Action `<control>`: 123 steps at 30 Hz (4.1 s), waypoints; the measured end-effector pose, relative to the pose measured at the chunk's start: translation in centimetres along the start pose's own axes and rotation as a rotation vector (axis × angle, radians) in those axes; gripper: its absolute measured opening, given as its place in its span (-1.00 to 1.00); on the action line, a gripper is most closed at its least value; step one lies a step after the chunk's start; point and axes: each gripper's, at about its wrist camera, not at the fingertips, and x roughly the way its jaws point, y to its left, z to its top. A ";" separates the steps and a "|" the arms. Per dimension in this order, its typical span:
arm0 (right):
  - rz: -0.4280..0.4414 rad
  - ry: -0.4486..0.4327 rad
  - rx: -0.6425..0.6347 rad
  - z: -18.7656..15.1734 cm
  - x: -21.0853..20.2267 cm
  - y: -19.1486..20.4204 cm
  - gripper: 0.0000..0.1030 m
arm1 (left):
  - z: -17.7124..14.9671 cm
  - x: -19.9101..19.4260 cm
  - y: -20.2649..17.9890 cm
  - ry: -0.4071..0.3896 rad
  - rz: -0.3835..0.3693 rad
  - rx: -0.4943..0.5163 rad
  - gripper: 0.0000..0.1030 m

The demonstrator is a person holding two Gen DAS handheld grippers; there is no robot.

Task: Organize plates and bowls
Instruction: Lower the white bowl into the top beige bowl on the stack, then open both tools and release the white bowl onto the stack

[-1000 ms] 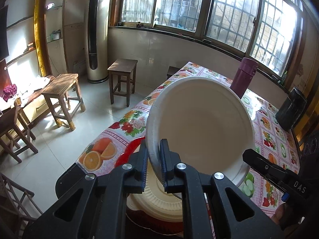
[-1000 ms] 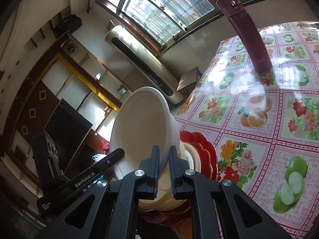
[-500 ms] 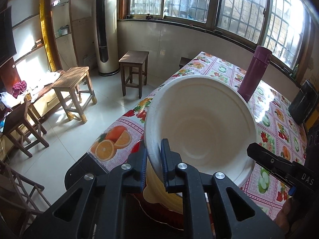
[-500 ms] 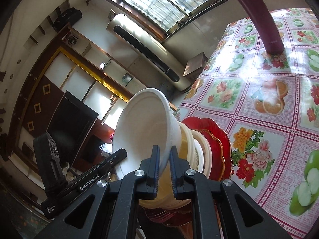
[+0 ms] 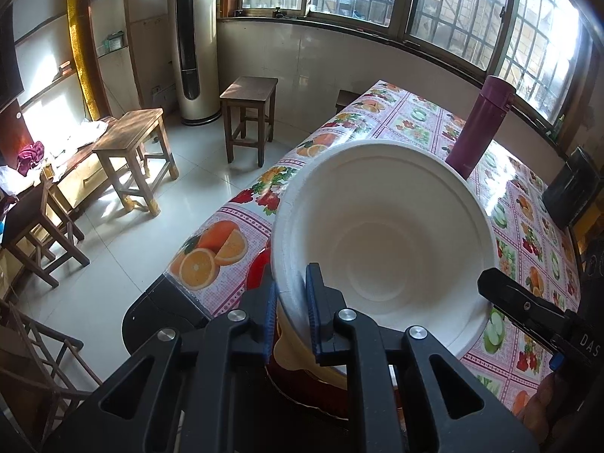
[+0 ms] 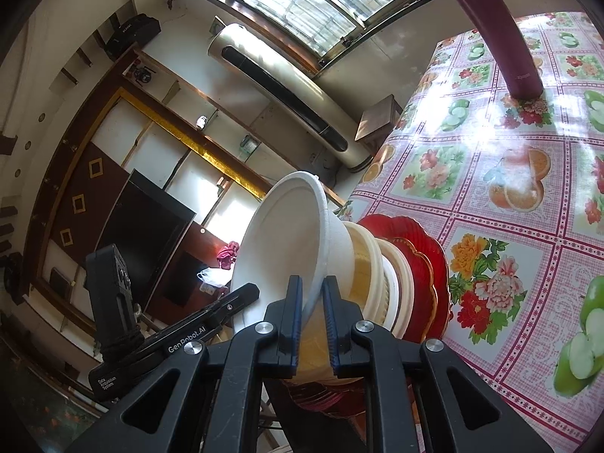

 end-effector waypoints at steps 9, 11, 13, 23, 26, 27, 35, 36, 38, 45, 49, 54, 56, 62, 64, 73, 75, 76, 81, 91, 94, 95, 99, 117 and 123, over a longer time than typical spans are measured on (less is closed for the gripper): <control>-0.037 0.095 0.057 0.0 -0.1 -0.5 -0.75 | -0.5 -0.2 -0.3 0.065 -0.021 0.048 -0.74; -0.024 0.110 0.066 -0.1 -0.2 -0.5 -0.75 | -0.6 -0.6 -0.5 0.063 -0.016 0.058 -0.74; -0.014 0.109 0.065 -0.3 -0.6 -0.1 -0.75 | -0.6 -1.0 -0.5 0.065 -0.023 0.063 -0.74; 0.011 0.130 0.064 -0.4 -1.1 0.6 -0.74 | -0.7 -2.4 -0.6 0.078 -0.024 0.122 -0.73; 0.005 0.130 0.066 -0.5 -0.8 0.4 -0.74 | -0.5 -1.8 -0.5 0.090 -0.019 0.117 -0.73; 0.004 0.126 0.070 -0.5 -0.8 0.2 -0.74 | -0.5 -1.5 -0.5 0.099 -0.021 0.115 -0.73; -0.016 0.129 0.094 -0.4 0.3 -1.0 -0.74 | -0.7 0.1 -0.4 0.136 -0.025 0.106 -0.72; -0.017 0.130 0.099 -0.5 0.4 -1.1 -0.74 | -0.6 0.2 -0.3 0.138 -0.028 0.103 -0.72; -0.018 0.134 0.110 -0.6 0.7 -1.5 -0.74 | -0.6 0.3 -0.2 0.141 -0.036 0.096 -0.72; -0.029 0.134 0.106 -0.8 1.3 -1.7 -0.74 | -0.7 1.3 0.0 0.158 -0.043 0.096 -0.72; -0.029 0.133 0.105 -0.9 1.3 -1.7 -0.74 | -0.6 1.7 0.1 0.167 -0.048 0.092 -0.72; -0.026 0.132 0.100 -0.8 1.3 -1.8 -0.74 | -0.6 2.0 0.1 0.164 -0.045 0.099 -0.72; -0.028 0.133 0.095 -0.8 1.4 -1.8 -0.74 | -0.6 2.1 0.1 0.163 -0.044 0.100 -0.72; -0.031 0.131 0.091 -0.8 1.3 -1.7 -0.73 | -0.6 2.2 0.0 0.165 -0.040 0.104 -0.68; -0.030 0.132 0.093 -0.8 1.3 -1.7 -0.73 | -0.8 2.1 -0.1 0.160 -0.033 0.110 -0.68; -0.044 0.130 0.079 -0.7 1.5 -1.7 -0.73 | -1.4 1.3 -0.5 0.127 0.004 0.138 -0.65; -0.050 0.127 0.072 -0.6 1.5 -1.7 -0.73 | -1.5 1.2 -0.6 0.118 0.016 0.143 -0.61; -0.054 0.126 0.068 -0.6 1.5 -1.7 -0.73 | -1.6 1.2 -0.6 0.111 0.023 0.145 -0.57; -0.076 0.117 0.054 -0.6 1.5 -1.6 -0.63 | -1.9 0.6 -0.5 0.074 0.049 0.149 -0.36; -0.147 0.070 0.015 -0.5 1.1 -1.5 -0.38 | -2.2 -0.6 -0.6 0.009 0.090 0.161 0.00; -0.167 0.052 -0.008 -0.5 0.8 -1.1 -0.34 | -2.3 -0.8 -0.6 -0.009 0.103 0.162 0.04; -0.170 0.051 -0.012 -0.5 0.8 -1.1 -0.34 | -2.3 -0.9 -0.6 -0.014 0.109 0.164 0.10; -0.186 0.049 -0.018 -0.7 1.0 -1.0 -0.29 | -2.3 -1.3 -0.6 -0.045 0.136 0.167 0.22; -0.258 -0.091 -0.141 -1.3 -0.5 0.6 0.01 | -2.4 -6.1 0.4 -0.326 0.238 0.149 0.61; -0.266 -0.181 -0.212 -1.7 -2.1 2.2 0.27 | -2.6 -6.0 0.3 -0.310 0.217 0.132 0.62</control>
